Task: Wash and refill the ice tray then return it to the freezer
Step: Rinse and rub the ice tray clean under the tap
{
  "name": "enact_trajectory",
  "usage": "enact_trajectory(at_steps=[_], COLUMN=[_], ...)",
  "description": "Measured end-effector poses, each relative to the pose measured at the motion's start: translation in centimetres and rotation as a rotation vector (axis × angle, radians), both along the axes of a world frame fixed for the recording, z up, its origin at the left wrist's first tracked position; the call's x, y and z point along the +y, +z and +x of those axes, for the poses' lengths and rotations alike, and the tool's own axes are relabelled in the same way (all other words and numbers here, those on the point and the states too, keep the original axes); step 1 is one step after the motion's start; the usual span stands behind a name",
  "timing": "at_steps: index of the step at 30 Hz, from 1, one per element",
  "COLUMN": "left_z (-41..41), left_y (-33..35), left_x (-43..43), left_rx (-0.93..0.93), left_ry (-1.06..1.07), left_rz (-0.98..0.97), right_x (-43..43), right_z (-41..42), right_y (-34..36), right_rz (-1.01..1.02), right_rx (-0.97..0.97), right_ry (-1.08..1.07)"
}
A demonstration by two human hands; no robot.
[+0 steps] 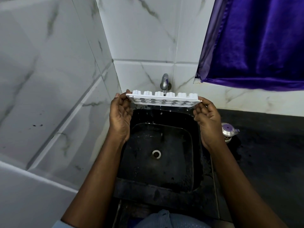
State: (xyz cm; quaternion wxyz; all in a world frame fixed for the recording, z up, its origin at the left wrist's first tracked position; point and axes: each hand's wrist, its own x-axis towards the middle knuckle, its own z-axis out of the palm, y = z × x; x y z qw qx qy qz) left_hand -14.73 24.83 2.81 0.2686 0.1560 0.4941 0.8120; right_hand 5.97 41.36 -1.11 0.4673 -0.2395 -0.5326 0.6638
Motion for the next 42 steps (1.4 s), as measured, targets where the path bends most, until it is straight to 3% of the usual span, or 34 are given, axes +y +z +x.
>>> enact_trajectory(at_steps=[14, 19, 25, 28, 34, 42], left_z=[-0.6, -0.5, -1.5, -1.9, -3.1, -3.4], left_y=[-0.2, -1.8, -6.1, -7.8, -10.5, -11.3], left_x=[0.4, 1.3, 1.3, 1.3, 0.5, 0.7], left_rx=[0.047, 0.164, 0.225, 0.123, -0.311, -0.585], left_ry=[0.0, -0.09, 0.002, -0.018, -0.197, -0.095], left_rz=[-0.07, -0.245, -0.441, -0.449, -0.289, -0.093], right_x=[0.9, 0.8, 1.7, 1.7, 3.2, 10.5], right_z=[-1.0, -0.8, -0.2, -0.5, -3.6, -12.3], right_y=[-0.7, -0.9, -3.5, -4.0, -3.5, -2.0], right_rz=[0.008, 0.071, 0.046, 0.057, 0.032, -0.225], right_rx=[-0.024, -0.28, -0.577, -0.589, -0.649, -0.725], right_ry=[0.003, 0.01, 0.072, 0.086, 0.137, 0.268])
